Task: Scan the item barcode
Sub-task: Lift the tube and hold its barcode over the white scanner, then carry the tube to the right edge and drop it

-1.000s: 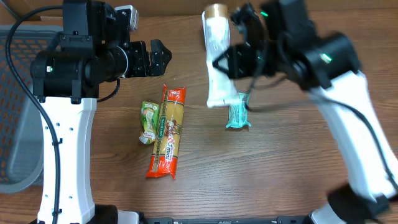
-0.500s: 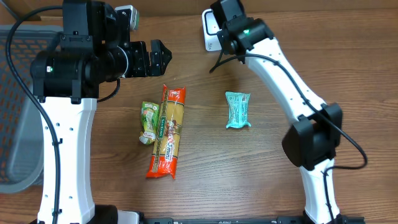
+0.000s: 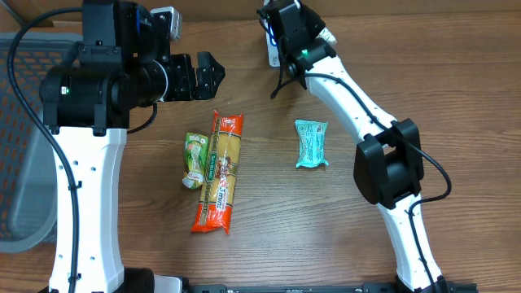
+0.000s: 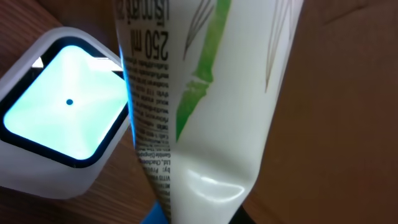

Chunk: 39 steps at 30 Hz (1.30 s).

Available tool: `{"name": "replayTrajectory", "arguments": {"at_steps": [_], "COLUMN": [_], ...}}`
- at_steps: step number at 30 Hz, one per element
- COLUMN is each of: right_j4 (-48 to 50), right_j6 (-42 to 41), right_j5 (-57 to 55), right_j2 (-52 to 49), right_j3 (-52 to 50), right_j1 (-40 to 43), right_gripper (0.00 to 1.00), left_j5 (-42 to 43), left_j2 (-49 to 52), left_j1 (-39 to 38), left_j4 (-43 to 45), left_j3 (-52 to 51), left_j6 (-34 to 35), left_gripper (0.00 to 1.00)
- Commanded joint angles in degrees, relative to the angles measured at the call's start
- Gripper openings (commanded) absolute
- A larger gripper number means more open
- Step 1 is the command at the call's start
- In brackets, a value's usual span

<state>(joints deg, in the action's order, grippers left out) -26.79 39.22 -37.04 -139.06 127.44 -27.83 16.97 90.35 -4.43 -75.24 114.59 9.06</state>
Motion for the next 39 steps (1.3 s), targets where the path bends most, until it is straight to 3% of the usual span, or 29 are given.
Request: {"name": "replayTrajectory", "arguments": {"at_steps": [1,27,33,39], "right_j4": [2.91,3.10,-5.70,-17.40], "right_j6": [7.89,9.70,2.23,-15.80], "right_j5": [-6.95,-8.35,-0.22,13.77], "right_j2": [-1.40,-4.76,4.50,20.65], "right_j3": [1.90,1.53,1.53,1.55], "right_j1": [-0.28,-0.81,-0.92,0.26], "right_gripper": [0.04,0.04,0.04,0.04], "left_j5": [0.46,0.46,0.46,0.46], "left_j2": [0.42,0.42,0.42,0.42], "left_j1": [0.26,0.28,0.28,0.26], "left_j4": [0.04,0.04,0.04,0.04], "left_j3": [0.26,0.26,0.26,0.26], "left_j6": [-0.04,-0.04,-0.04,-0.04], "left_gripper": [1.00,0.99,1.00,1.00]}}
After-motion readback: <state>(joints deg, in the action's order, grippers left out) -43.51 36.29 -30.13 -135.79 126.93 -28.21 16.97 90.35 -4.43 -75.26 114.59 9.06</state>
